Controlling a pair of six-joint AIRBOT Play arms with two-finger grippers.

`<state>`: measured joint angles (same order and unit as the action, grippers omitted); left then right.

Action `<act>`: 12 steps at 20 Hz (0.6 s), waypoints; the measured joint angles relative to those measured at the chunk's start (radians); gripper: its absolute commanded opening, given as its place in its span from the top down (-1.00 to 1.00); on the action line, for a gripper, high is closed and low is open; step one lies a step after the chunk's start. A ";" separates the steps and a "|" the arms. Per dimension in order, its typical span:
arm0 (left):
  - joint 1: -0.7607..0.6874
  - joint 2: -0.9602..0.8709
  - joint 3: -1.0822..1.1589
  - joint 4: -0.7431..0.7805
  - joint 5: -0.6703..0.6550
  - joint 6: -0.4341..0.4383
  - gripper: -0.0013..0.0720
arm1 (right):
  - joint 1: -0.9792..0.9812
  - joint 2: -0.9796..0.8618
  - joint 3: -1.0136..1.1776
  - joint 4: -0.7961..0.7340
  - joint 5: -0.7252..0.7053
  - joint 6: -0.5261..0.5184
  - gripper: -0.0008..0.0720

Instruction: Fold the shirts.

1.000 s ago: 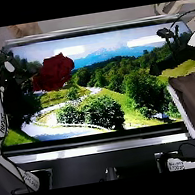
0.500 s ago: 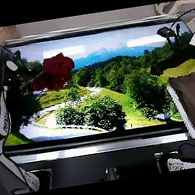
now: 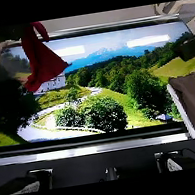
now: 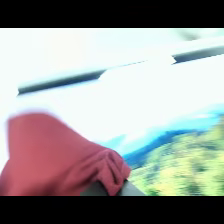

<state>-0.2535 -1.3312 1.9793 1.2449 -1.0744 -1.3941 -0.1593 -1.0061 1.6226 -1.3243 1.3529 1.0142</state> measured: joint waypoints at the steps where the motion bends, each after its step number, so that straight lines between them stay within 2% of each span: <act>1: -0.056 0.020 -0.010 0.000 0.001 0.005 0.90 | 0.000 0.049 0.003 -0.006 0.017 0.010 -0.84; 5: -0.257 -0.008 -0.110 -0.001 0.005 0.017 0.90 | 0.000 0.187 0.008 -0.070 0.087 0.048 -0.84; 6: -0.304 -0.041 -0.153 -0.001 0.005 0.018 0.77 | 0.000 0.208 0.009 -0.091 0.108 0.060 -0.85; 8: -0.385 -0.127 -0.235 0.000 0.016 -0.022 -1.00 | 0.000 0.226 0.009 -0.117 0.155 0.078 -0.85; 10: -0.443 -0.218 -0.277 0.000 -0.006 -0.098 -1.00 | 0.000 0.221 0.009 -0.130 0.195 0.087 -0.86; 12: -0.462 -0.271 -0.293 0.015 -0.068 -0.137 -1.00 | 0.000 0.188 0.006 -0.134 0.220 0.094 -0.86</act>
<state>-0.7158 -1.6020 1.6859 1.2598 -1.1427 -1.5307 -0.1589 -0.8181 1.6287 -1.4586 1.5734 1.1080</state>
